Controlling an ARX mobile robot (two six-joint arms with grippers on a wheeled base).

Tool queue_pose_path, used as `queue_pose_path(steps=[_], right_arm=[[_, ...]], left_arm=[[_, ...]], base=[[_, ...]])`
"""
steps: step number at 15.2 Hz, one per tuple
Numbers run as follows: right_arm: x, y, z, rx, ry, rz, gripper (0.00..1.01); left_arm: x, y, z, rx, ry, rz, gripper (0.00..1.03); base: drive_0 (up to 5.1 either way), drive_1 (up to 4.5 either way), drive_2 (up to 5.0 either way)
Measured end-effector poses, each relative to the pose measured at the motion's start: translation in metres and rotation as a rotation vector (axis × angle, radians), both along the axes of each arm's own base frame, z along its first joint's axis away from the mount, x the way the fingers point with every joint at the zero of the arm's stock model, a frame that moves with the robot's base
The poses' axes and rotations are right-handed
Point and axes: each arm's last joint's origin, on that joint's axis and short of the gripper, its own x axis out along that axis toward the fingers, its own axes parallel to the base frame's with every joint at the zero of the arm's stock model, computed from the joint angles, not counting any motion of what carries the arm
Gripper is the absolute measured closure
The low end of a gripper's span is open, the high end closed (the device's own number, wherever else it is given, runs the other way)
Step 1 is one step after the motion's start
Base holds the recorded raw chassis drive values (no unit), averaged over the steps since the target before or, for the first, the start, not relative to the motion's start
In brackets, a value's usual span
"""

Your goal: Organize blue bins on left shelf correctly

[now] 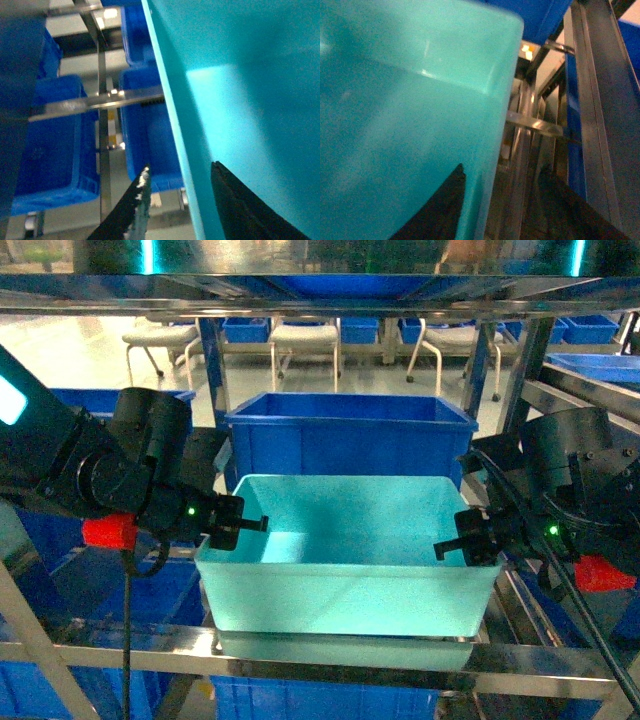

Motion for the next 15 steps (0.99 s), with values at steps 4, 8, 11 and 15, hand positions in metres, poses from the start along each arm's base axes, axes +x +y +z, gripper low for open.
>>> queue_pose_path(steps=[4, 8, 11, 15], right_arm=[[-0.002, 0.000, 0.001, 0.019, -0.052, 0.014, 0.48], [-0.007, -0.004, 0.005, 0.045, -0.152, 0.020, 0.32], [-0.017, -0.004, 0.030, 0.132, -0.322, 0.047, 0.01], [-0.057, 0.000, 0.055, 0.215, -0.406, 0.098, 0.03]], left_arm=[[-0.007, 0.001, 0.001, -0.009, -0.027, 0.002, 0.56], [-0.020, 0.003, 0.011, -0.045, -0.087, -0.003, 0.40], [-0.037, 0.002, 0.063, -0.147, -0.277, 0.003, 0.04], [-0.095, 0.001, 0.098, -0.202, -0.260, 0.008, 0.05]], base=[[0.0, 0.00, 0.0], [0.0, 0.00, 0.0], [0.0, 0.00, 0.0], [0.0, 0.00, 0.0]])
